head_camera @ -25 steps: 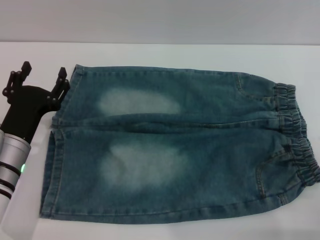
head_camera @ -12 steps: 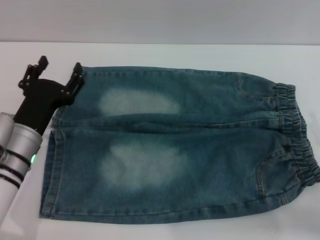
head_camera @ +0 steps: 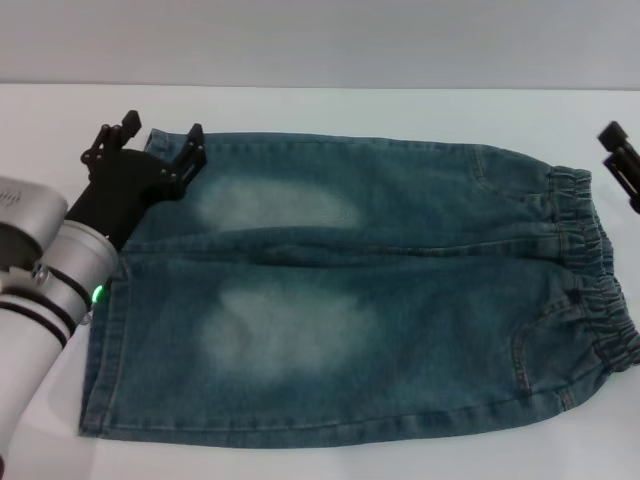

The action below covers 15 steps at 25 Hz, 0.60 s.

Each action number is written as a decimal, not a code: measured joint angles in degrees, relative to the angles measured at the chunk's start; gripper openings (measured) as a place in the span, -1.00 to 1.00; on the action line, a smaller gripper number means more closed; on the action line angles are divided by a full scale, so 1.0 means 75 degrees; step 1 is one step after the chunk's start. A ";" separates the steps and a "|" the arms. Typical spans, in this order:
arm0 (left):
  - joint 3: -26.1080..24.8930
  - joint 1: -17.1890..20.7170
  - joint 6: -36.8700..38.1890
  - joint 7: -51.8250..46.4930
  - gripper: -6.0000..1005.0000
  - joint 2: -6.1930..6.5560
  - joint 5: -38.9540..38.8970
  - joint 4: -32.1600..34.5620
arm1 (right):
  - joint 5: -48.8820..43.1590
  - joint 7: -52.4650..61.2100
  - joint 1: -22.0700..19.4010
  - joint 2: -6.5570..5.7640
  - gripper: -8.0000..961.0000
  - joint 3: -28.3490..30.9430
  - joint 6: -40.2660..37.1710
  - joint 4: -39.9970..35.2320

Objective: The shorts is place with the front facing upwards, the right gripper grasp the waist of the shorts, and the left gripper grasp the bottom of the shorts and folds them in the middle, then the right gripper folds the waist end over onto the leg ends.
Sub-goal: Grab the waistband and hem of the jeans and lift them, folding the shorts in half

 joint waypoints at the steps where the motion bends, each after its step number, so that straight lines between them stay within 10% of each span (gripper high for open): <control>1: -0.0035 0.0012 -0.0165 0.0050 0.58 0.0028 0.0001 0.0110 | -0.0079 0.0044 0.0034 -0.0025 0.38 0.0013 0.0140 -0.0108; 8: -0.1435 0.0546 -0.2054 0.0804 0.57 -0.0004 0.0831 0.1681 | -0.1511 0.0433 0.0095 -0.0343 0.38 0.0388 0.2649 -0.2190; 15: -0.2672 0.1425 -0.3541 0.0874 0.56 -0.0288 0.1971 0.3411 | -0.4339 0.2064 -0.0357 -0.0292 0.38 0.1314 0.6042 -0.5120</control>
